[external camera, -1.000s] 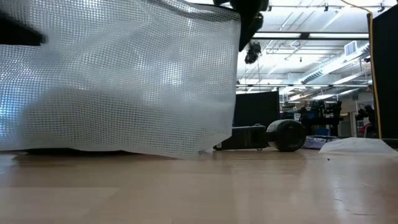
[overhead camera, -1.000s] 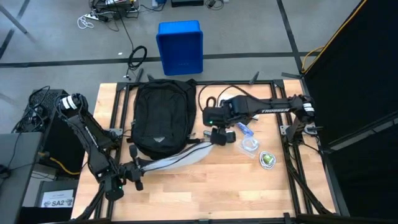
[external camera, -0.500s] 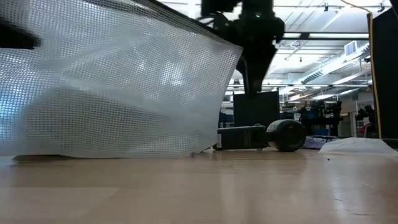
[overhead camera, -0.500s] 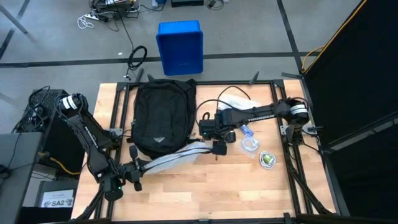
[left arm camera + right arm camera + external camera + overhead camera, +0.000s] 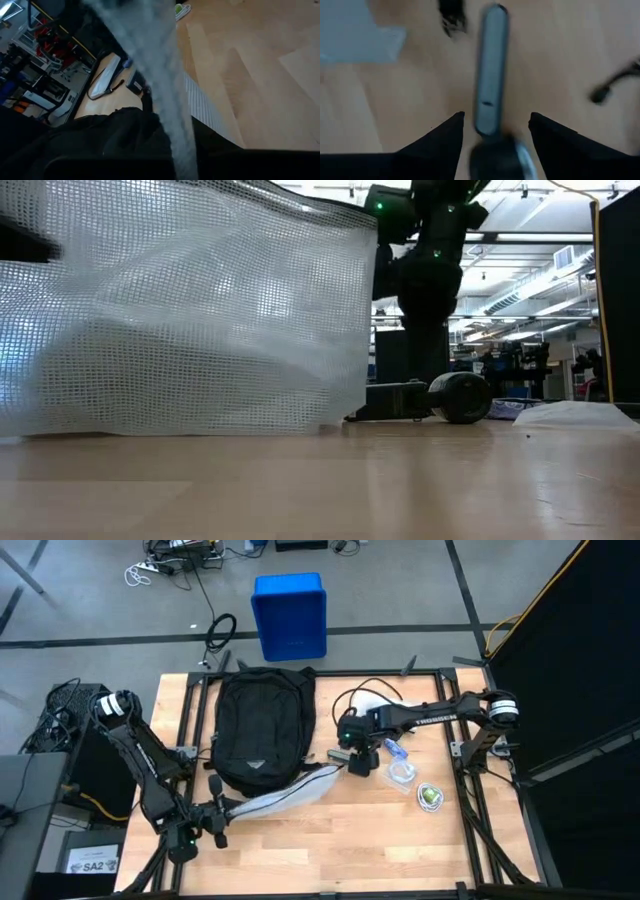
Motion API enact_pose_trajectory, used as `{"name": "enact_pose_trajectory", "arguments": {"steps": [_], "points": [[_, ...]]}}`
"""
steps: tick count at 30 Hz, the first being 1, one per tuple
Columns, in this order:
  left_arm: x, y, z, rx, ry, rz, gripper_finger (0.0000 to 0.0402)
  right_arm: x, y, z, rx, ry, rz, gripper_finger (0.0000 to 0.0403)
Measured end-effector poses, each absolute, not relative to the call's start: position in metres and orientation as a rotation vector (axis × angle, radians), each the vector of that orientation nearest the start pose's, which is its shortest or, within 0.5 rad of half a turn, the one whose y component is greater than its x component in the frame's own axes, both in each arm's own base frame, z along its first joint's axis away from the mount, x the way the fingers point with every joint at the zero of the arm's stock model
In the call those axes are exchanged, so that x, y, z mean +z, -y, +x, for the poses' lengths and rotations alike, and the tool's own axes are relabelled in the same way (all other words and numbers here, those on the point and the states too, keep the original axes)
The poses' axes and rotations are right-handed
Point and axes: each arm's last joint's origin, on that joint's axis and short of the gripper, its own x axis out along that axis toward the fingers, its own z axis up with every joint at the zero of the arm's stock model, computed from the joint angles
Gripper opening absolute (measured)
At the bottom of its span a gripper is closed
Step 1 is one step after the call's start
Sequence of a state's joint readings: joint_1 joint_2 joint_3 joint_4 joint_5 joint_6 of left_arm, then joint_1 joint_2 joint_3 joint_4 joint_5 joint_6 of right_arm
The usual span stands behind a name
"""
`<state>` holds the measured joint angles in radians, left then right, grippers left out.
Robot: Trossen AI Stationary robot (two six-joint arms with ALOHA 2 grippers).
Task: Unpack backpack
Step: Put the mini fan into the zip bag
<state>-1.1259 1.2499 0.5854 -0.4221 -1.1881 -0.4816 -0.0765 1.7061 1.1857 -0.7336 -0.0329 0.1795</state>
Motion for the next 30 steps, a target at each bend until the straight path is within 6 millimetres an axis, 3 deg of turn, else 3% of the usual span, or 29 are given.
{"name": "enact_pose_trajectory", "arguments": {"steps": [6, 14, 18, 23, 27, 30], "points": [[0.181, 0.172, 0.112, 0.159, -0.396, 0.521, 0.0, 0.179, 0.012, 0.326, -0.144, -1.195, 0.183, 0.0236], [0.181, 0.171, 0.113, 0.163, -0.396, 0.514, 0.0, 0.149, 0.019, 0.306, -0.305, -1.236, 0.147, 0.0245], [0.181, 0.171, 0.113, 0.163, -0.395, 0.512, 0.0, 0.144, 0.019, 0.303, -0.303, -1.241, 0.136, 0.019], [0.181, 0.172, 0.113, 0.163, -0.394, 0.509, 0.0, 0.146, 0.019, 0.307, -0.297, -1.207, 0.129, 0.0067], [0.181, 0.172, 0.113, 0.164, -0.393, 0.508, 0.0, 0.153, 0.018, 0.31, -0.35, -1.197, 0.126, 0.006], [0.181, 0.172, 0.113, 0.164, -0.394, 0.507, 0.0, 0.171, 0.016, 0.313, -0.408, -1.175, 0.087, 0.006]]}}
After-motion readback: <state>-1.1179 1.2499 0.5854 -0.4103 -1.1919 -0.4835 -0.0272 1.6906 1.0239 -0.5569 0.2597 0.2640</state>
